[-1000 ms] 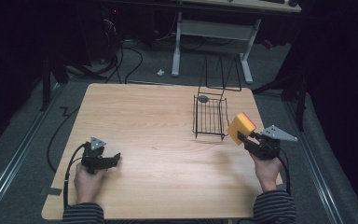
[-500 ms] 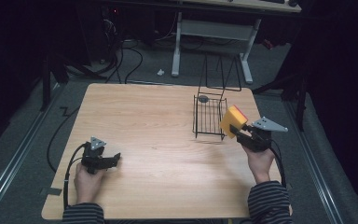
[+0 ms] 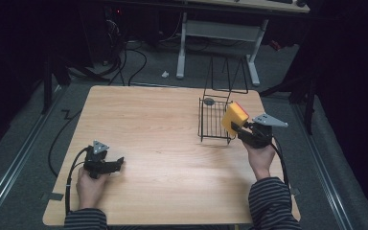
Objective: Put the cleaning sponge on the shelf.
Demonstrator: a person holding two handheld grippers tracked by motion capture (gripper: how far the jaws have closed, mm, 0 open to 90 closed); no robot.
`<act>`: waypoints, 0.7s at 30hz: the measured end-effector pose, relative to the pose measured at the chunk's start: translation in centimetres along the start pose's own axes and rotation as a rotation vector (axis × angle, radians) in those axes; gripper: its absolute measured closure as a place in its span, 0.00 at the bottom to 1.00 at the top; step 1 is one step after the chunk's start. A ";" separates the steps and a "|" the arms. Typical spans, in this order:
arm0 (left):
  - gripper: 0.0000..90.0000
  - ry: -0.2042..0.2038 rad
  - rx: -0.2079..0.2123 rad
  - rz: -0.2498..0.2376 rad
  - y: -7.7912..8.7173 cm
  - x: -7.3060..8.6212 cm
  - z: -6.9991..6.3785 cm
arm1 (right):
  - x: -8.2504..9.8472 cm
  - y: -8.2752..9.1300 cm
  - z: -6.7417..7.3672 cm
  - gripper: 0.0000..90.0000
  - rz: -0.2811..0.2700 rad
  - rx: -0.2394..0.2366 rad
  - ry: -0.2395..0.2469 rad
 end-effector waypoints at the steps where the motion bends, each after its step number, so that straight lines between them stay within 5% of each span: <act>1: 0.20 0.000 0.000 0.000 0.0 0.0 0.0 | 0.0 -0.2 0.0 0.68 0.006 0.000 0.001; 13: 0.20 0.000 0.000 0.000 0.0 0.0 0.0 | 0.4 -3.8 -0.1 0.68 0.051 0.024 0.014; 21: 0.20 0.000 0.000 0.000 0.0 0.0 0.0 | 1.2 -5.1 -0.7 0.68 0.055 0.054 -0.026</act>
Point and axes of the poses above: each handheld gripper's, and its own axes: y roughly backward along the jaws, x roughly out of its underside, z roughly to its left, the point moved 6 cm from there along -y, roughly forward along the jaws, and after that the axes turned 15 degrees about -z, right-handed, at the moved point
